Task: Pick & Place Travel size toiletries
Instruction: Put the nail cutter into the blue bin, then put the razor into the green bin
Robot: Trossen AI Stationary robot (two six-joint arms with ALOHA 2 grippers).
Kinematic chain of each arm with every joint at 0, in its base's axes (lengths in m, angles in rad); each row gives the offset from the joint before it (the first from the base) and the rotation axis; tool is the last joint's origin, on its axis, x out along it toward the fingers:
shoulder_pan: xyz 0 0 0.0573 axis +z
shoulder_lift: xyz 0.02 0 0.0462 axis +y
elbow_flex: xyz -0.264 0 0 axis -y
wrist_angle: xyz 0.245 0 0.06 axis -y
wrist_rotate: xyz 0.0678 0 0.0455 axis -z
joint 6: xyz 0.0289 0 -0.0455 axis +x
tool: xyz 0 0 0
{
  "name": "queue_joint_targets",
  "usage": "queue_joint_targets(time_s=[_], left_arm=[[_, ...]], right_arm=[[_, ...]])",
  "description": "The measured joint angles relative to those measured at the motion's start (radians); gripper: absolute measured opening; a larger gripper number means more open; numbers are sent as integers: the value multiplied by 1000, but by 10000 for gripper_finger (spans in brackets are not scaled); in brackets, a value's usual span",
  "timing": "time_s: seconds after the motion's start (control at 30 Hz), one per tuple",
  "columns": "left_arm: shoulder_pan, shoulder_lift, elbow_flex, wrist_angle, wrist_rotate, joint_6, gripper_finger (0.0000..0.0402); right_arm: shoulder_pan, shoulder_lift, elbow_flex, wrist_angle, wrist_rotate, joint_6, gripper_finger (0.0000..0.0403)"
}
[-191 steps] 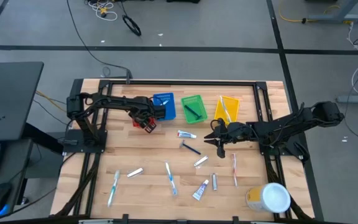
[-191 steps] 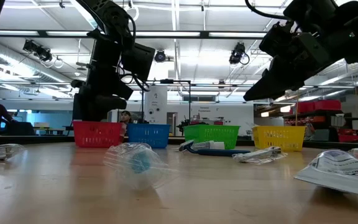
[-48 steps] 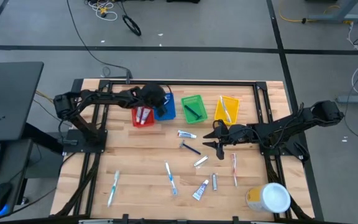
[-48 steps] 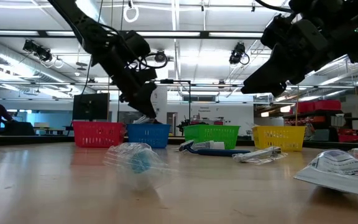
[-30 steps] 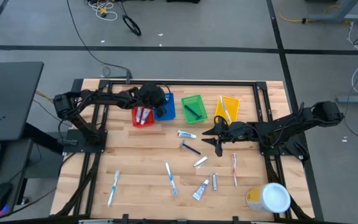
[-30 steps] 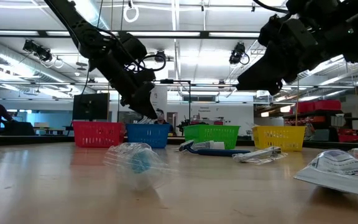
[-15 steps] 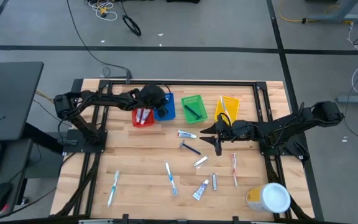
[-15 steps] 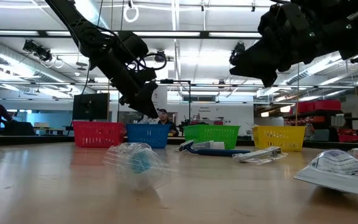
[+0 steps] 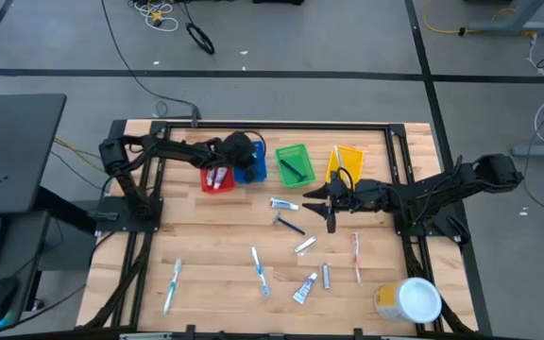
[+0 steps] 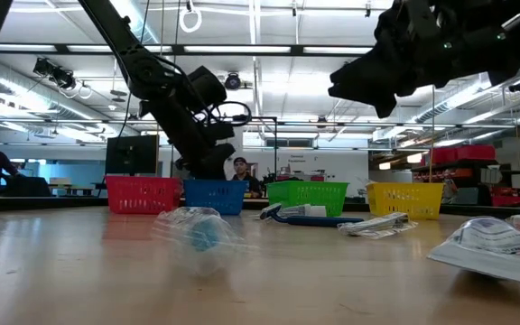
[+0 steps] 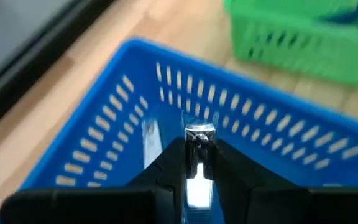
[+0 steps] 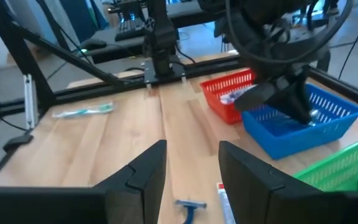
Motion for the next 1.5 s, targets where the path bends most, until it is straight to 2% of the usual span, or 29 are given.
queue_joint_targets(time_s=[0.17,0.47,0.6,0.73,0.83,1.07,1.2,1.3,1.5], left_arm=[[8,0,-1,-82,1,0,84],[5,0,-1,47,-17,26,144],[5,0,-1,29,-16,39,163],[4,0,-1,26,-18,-14,177],[1,-1,-1,72,-18,-73,179],[-38,-29,0,220,59,-39,160],[-70,-84,16,184,9,52,150],[-101,-139,21,158,-25,58,146],[-204,-216,23,125,-17,60,136]], right_arm=[[-2,0,0,-22,2,-23,156],[-3,0,0,-51,30,-48,156],[-4,0,0,-80,32,-49,156],[-3,0,0,-120,-14,-49,158],[-3,4,0,-122,-27,-49,165],[-4,63,0,-108,-26,-49,189],[-6,143,0,-25,-26,-49,191],[-12,200,0,34,-26,-49,191],[-37,225,0,-63,-26,-14,191]])
